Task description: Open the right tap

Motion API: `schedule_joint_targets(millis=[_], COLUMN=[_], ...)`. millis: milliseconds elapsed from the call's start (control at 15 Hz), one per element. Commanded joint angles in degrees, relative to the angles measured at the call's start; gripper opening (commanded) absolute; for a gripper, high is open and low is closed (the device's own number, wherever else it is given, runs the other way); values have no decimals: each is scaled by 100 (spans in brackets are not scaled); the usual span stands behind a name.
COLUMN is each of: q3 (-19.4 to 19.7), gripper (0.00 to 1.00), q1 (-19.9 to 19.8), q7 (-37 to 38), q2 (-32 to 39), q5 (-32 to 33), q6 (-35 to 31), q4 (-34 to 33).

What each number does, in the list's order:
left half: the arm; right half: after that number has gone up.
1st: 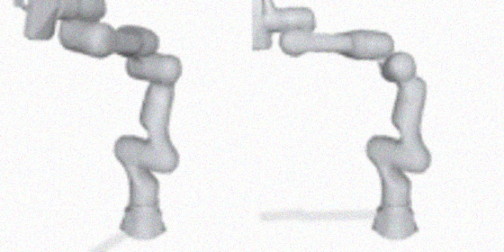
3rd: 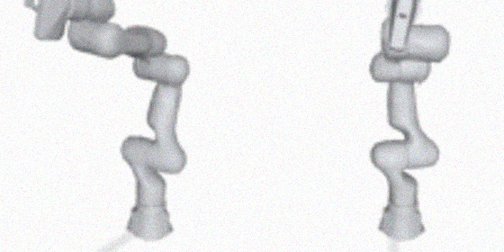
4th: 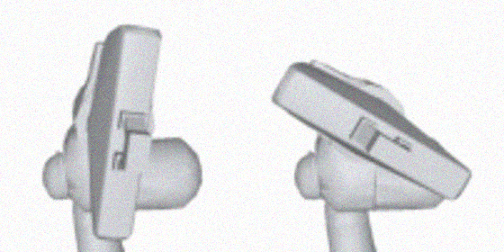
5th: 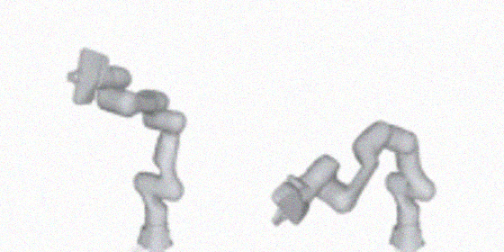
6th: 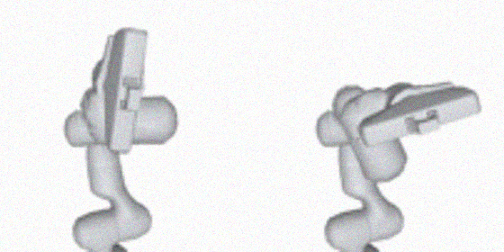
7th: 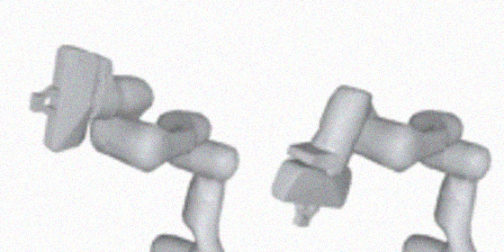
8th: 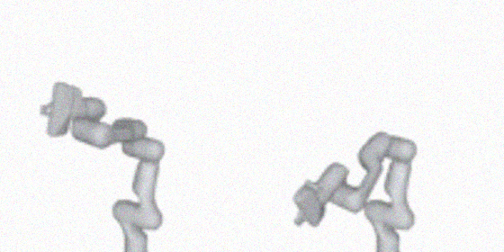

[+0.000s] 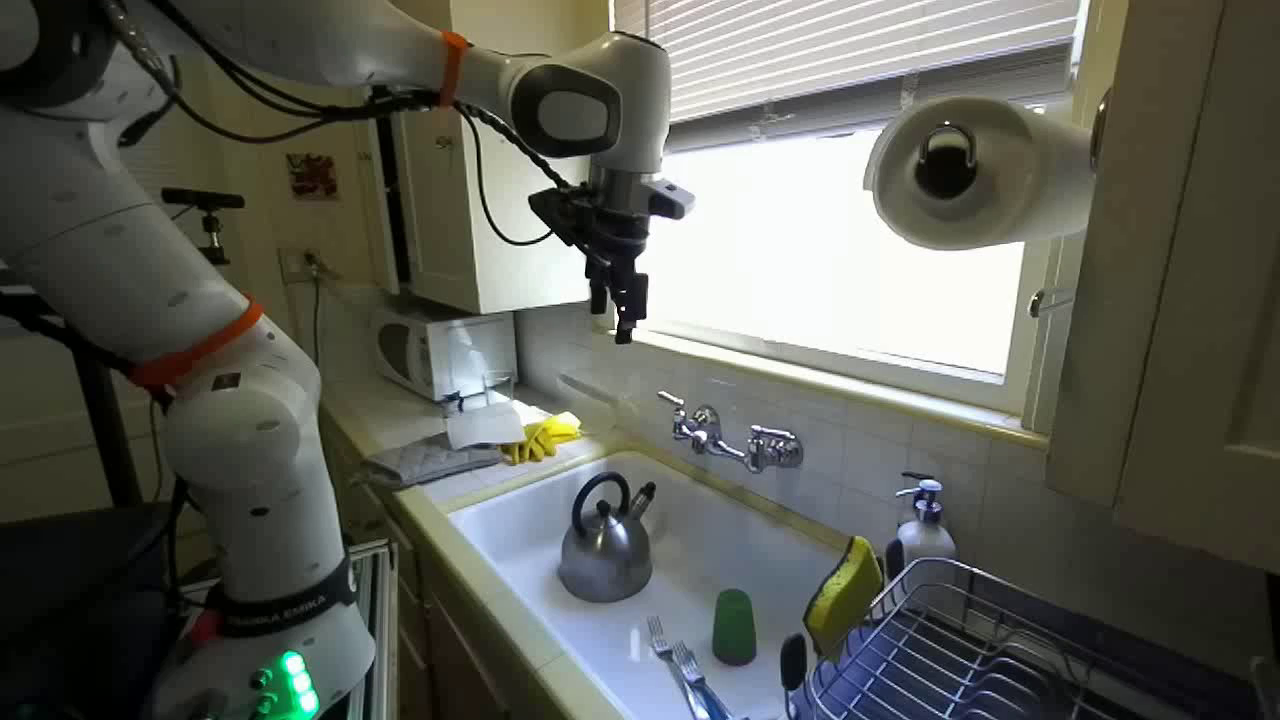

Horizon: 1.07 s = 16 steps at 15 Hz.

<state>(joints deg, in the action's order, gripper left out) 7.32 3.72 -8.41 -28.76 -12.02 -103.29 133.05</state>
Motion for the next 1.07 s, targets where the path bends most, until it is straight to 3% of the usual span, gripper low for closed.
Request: schedule_joint_targets(millis=[0,600,1000], q3=[-109,-109,-398], gripper=[100,100,100], q1=[-135,-136,-571], q7=[-50,-50,1718], q2=[13,13,594], q5=[-52,-52,-79], q6=[29,29,-1013], q4=[-17,-17,-377])
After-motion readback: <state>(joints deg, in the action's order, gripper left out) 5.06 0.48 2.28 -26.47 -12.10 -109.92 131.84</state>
